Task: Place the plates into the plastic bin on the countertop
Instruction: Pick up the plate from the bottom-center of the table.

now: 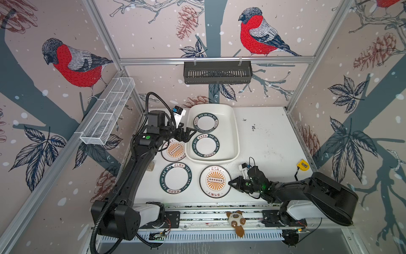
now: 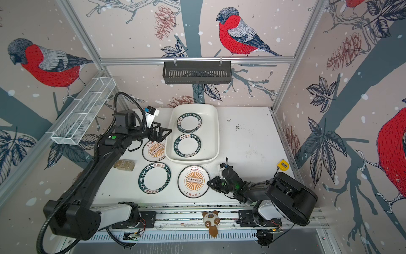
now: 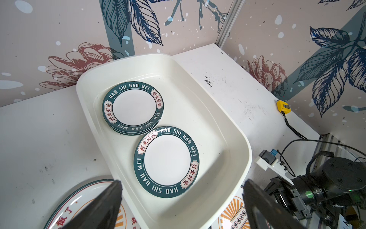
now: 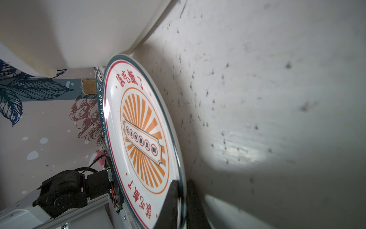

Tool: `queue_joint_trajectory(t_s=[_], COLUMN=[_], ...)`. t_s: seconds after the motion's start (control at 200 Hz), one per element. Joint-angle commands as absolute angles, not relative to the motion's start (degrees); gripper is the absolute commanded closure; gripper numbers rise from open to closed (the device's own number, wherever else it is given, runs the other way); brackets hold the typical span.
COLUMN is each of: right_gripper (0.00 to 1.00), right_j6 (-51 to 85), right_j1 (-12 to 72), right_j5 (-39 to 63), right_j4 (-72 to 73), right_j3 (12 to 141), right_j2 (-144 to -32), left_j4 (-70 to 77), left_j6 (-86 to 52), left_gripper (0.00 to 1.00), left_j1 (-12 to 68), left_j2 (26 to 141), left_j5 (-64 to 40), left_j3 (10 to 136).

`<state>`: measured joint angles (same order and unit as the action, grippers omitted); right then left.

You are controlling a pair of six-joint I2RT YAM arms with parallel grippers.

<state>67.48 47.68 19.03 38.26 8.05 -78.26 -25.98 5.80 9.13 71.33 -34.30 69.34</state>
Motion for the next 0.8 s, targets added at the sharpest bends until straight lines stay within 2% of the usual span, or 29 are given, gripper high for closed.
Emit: queue_joint_trajectory(t_s=[0.0, 0.275, 0.795], right_gripper=[0.9, 0.97, 0.98], right_j6=[67.5, 68.05, 68.29], right_j1=[47.81, 47.72, 47.27], right_j5=[17.78, 17.84, 19.61], right_j4=[34.54, 36.19, 34.9], right_j3=[7.56, 6.37, 6.32], right_j2=[-77.93, -75.96, -69.85], left_j4=[-25.22, -25.14, -25.07], left_j6=[5.53, 5.54, 5.47], left_gripper=[0.05, 0.05, 0.06], left_j1=[8.96, 8.94, 8.94], left_j2=[70.93, 70.72, 70.49], left_j5=[-34.81, -34.72, -34.71], left_j3=[69.26, 69.17, 69.26])
